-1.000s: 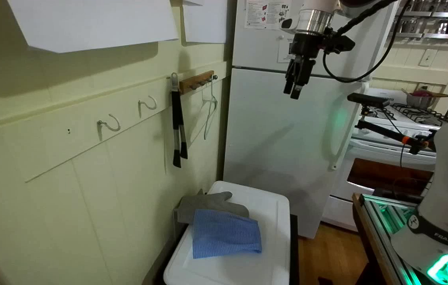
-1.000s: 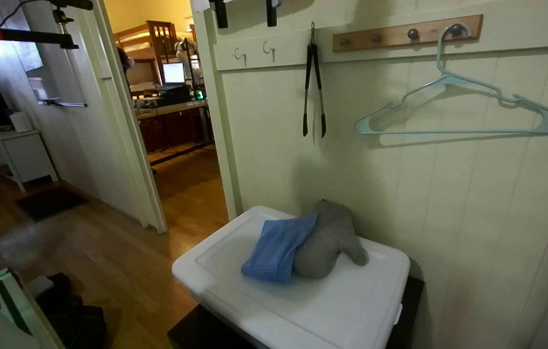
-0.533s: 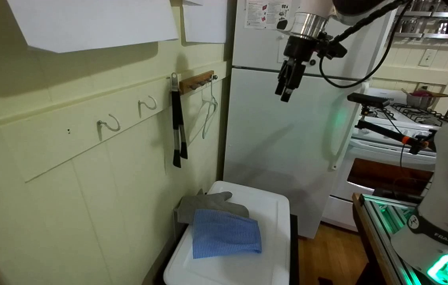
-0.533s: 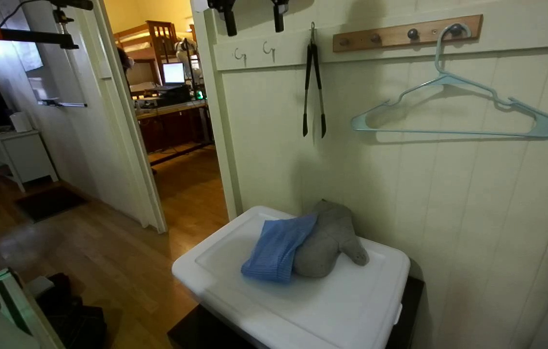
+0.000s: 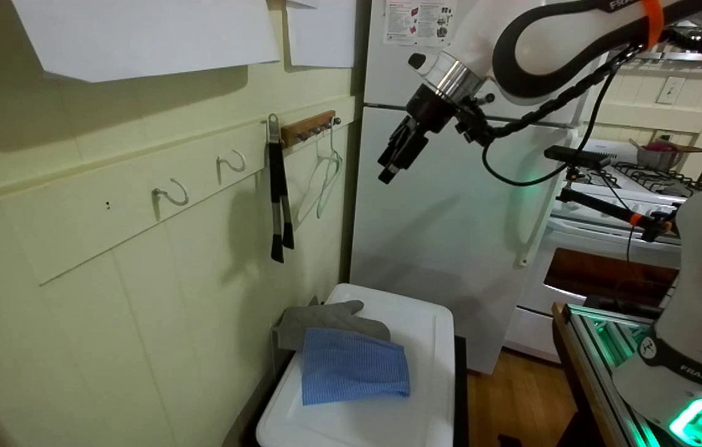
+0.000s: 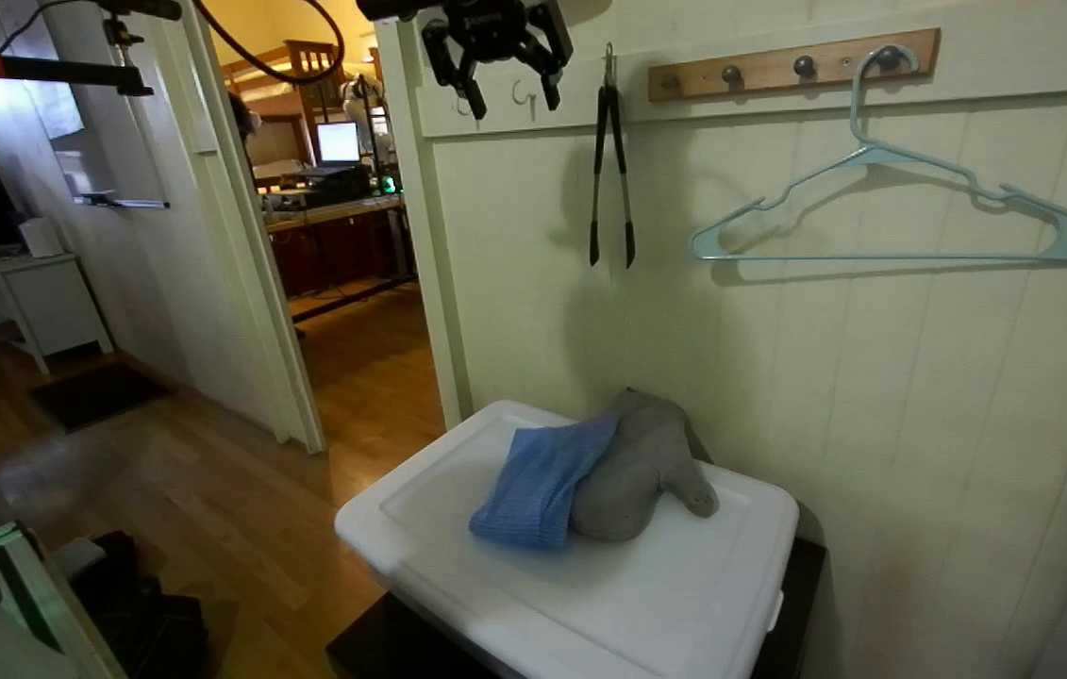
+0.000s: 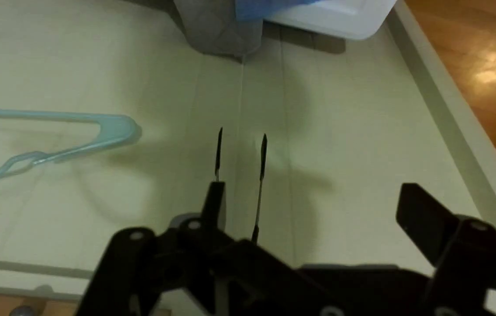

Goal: Move the tongs from the hook on the right to the center hook

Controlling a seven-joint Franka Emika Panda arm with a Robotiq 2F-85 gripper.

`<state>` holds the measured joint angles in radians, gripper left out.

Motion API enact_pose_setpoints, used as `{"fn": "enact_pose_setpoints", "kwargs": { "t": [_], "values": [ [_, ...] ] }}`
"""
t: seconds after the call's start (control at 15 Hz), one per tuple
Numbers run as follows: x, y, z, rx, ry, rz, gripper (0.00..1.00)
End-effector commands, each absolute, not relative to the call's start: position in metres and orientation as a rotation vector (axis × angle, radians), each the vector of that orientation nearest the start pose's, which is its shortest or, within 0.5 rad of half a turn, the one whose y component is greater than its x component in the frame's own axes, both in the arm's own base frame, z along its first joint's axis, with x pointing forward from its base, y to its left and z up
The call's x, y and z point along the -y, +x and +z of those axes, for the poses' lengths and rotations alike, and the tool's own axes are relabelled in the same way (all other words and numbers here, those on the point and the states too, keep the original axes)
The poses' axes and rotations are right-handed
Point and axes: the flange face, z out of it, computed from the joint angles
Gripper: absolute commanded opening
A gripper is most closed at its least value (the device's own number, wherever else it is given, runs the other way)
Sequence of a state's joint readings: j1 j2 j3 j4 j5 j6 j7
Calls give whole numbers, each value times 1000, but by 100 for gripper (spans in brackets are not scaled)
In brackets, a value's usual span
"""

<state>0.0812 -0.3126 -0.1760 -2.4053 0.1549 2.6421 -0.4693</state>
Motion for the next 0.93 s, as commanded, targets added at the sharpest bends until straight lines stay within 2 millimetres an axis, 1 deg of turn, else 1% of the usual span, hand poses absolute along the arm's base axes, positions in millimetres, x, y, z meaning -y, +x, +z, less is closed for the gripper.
{"fn": "enact_pose_setpoints", "kwargs": {
  "t": [0.0,0.33,0.67,0.87],
  "values": [
    [44,501,470,359,-2939,-1053,100],
    [28,531,457,361,-2907,-1266,100],
    [10,549,456,374,-2880,-1415,100],
    [5,559,455,377,-2879,-1463,100]
  ]
}}
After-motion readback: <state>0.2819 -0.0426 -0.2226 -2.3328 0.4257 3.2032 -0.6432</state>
